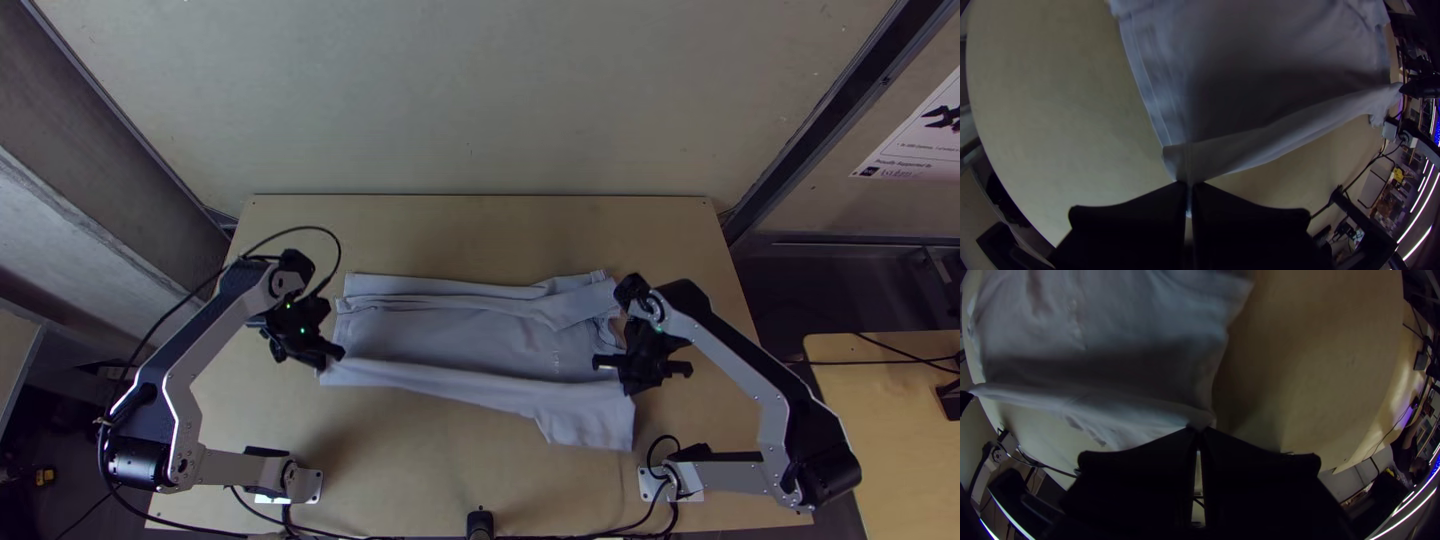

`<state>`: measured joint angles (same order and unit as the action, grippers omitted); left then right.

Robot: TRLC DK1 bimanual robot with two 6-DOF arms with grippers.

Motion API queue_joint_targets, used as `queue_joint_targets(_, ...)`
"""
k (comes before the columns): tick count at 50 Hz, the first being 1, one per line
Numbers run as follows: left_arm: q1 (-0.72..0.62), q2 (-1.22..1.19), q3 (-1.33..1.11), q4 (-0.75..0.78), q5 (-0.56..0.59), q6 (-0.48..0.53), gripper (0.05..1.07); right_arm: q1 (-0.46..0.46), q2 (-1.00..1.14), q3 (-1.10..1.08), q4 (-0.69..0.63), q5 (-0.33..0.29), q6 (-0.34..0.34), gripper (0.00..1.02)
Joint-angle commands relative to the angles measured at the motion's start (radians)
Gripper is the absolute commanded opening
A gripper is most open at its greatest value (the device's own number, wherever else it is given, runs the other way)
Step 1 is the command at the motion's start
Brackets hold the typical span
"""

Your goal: Fold the t-shirt

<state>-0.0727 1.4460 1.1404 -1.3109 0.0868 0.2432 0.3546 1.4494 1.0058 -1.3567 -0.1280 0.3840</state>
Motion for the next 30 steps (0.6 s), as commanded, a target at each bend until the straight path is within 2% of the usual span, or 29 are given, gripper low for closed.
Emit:
queue_joint_targets(1, 0.007, -0.007, 0.064, -0.019, 0.004, -0.008, 0.08, -0.026, 0.052, 0.080, -0.028, 0.016, -0.010, 0.03)
queue_joint_targets(30, 0.033, 0.192, 0.263, 0.093, 0.002, -0.004, 0.08, -0.123, 0.345, 0.468, -0.048, 0.068, -0.051, 0.03)
